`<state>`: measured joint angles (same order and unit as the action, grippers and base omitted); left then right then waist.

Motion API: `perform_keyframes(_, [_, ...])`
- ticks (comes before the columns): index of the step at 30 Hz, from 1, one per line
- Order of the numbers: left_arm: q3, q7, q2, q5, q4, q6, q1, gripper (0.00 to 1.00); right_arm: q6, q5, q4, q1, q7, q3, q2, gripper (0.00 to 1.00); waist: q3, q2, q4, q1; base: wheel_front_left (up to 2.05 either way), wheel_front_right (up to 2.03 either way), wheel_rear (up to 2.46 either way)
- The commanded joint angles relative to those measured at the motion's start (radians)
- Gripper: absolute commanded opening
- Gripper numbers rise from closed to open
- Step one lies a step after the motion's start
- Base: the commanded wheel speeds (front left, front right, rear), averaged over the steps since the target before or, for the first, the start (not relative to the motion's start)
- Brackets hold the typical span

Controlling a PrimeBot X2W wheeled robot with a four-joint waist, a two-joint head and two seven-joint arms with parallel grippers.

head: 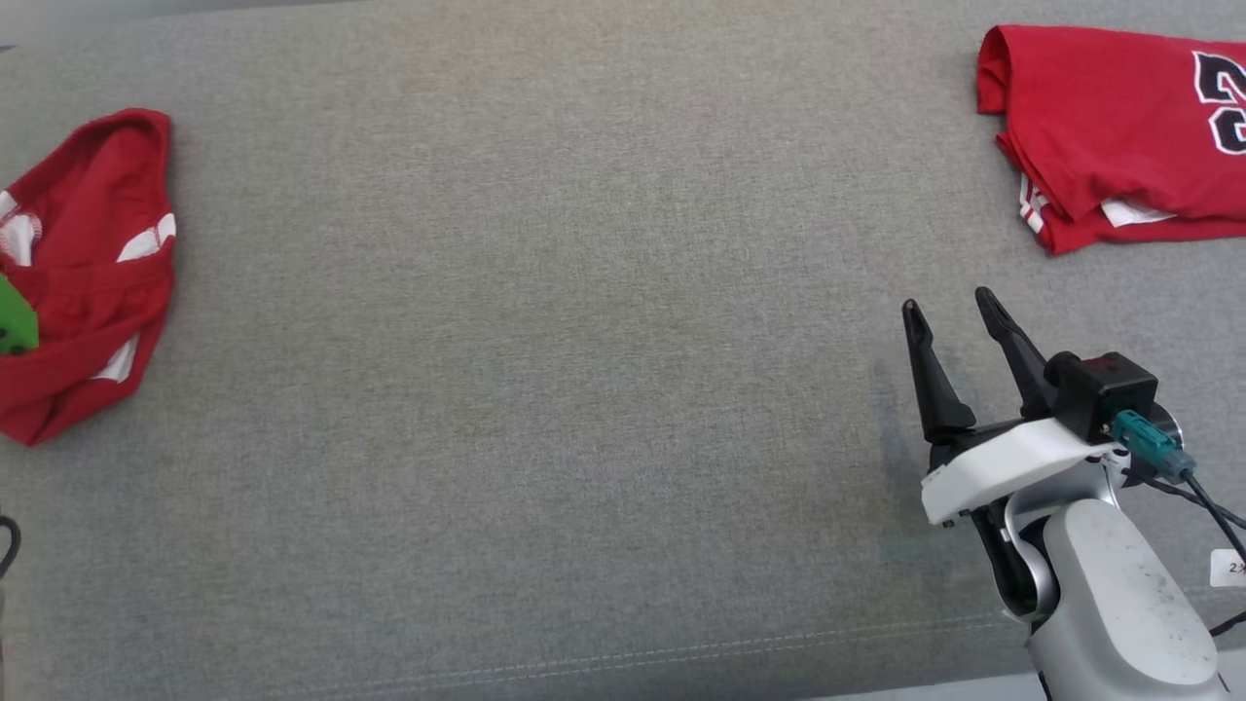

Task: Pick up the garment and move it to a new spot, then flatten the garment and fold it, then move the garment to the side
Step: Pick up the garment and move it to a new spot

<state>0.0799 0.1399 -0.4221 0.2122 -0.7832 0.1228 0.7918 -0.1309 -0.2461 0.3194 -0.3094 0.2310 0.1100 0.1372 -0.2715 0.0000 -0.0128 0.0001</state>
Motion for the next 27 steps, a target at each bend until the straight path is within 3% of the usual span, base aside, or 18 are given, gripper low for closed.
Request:
perform_keyframes(1, [0.002, -0.011, -0.021, 0.014, -0.052, 0.001, 0.027, 1.0, 0.0, -0.006, 0.0, -0.012, 0.007, -0.002, 0.003, 1.0, -0.048, 0.0, 0.05, -0.0001, 0.0, 0.0, 0.0])
perform_keyframes(8, [-0.006, -0.039, -0.057, 0.029, -0.207, 0.005, 0.063, 1.0, 0.0, -0.01, -0.002, -0.028, 0.011, -0.007, 0.008, 1.0, -0.085, 0.0, 0.076, -0.0001, 0.0, 0.0, 0.0])
perform_keyframes(19, [-0.021, -0.113, -0.068, 0.055, -0.411, -0.011, 0.111, 1.0, 0.0, -0.004, -0.017, -0.043, 0.007, -0.01, 0.017, 1.0, -0.132, 0.0, 0.084, -0.0001, 0.0, 0.0, 0.0])
perform_keyframes(26, [-0.024, -0.149, -0.065, 0.071, -0.466, -0.018, 0.123, 1.0, 0.0, -0.001, -0.019, -0.043, 0.002, -0.01, 0.017, 1.0, -0.132, 0.0, 0.084, -0.0001, 0.0, 0.0, 0.0])
perform_keyframes(27, [-0.026, -0.151, -0.067, 0.07, -0.47, -0.017, 0.121, 0.79, 0.0, 0.001, -0.02, -0.044, 0.001, -0.008, 0.016, 1.0, -0.132, 0.0, 0.085, -0.0001, 0.0, 0.0, 0.0])
